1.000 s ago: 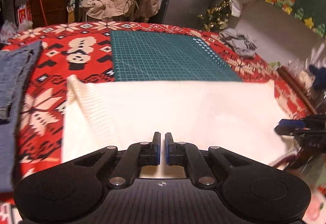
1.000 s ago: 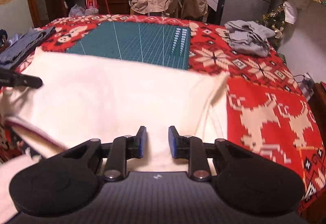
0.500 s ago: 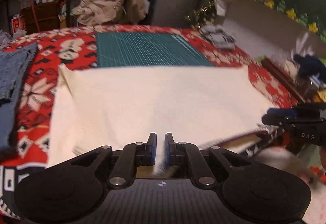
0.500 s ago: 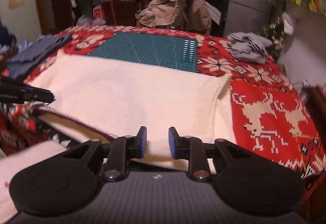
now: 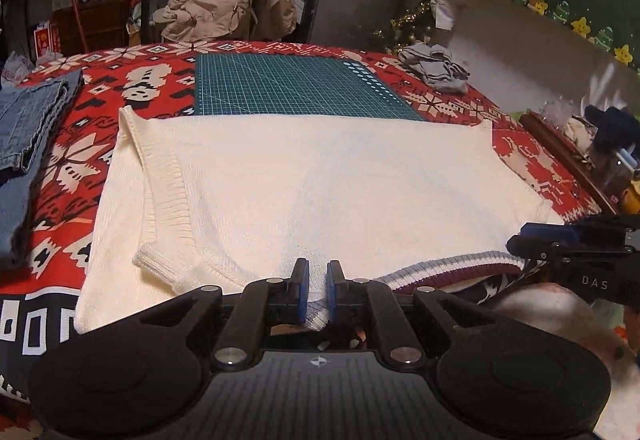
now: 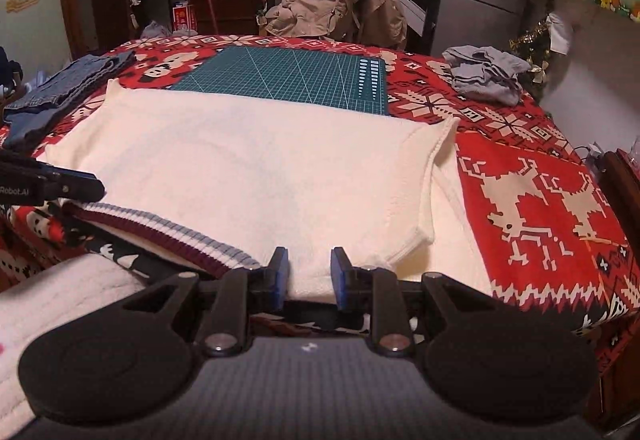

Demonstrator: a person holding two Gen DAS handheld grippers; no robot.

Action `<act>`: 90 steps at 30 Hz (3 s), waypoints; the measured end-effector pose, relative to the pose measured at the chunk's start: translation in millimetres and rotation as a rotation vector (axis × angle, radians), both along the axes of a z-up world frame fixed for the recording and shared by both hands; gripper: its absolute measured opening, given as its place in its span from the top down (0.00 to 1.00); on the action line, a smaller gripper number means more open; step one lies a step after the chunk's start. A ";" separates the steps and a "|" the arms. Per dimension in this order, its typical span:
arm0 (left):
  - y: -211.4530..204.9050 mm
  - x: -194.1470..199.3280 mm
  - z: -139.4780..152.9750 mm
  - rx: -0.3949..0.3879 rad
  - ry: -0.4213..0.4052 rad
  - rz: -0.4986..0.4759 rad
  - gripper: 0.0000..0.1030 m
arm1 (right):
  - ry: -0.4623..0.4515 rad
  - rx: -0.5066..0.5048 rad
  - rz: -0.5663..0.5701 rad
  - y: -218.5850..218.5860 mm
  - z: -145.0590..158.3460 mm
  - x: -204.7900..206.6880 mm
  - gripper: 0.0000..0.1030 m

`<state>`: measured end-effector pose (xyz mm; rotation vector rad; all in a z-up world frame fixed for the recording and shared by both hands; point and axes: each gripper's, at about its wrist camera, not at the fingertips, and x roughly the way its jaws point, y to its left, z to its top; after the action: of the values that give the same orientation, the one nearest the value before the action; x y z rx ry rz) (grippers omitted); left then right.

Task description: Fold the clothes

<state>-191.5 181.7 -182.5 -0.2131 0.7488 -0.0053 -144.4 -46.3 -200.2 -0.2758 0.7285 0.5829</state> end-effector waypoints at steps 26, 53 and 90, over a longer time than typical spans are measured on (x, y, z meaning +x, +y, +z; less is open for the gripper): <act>5.6 -2.7 -3.2 -0.067 -0.011 0.042 0.91 | 0.106 0.233 -0.343 -74.1 -5.3 25.7 0.84; 30.1 2.3 15.5 -0.154 -0.010 0.079 0.91 | 0.110 0.310 -0.261 -100.6 26.7 106.5 0.97; 177.6 94.3 10.2 -0.132 0.065 0.227 0.60 | 0.273 0.445 -0.288 -89.4 -15.8 237.8 0.68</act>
<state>-97.2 359.3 -172.2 -0.4250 0.7862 0.1683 93.4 -135.7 -216.1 0.3235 0.8602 0.4960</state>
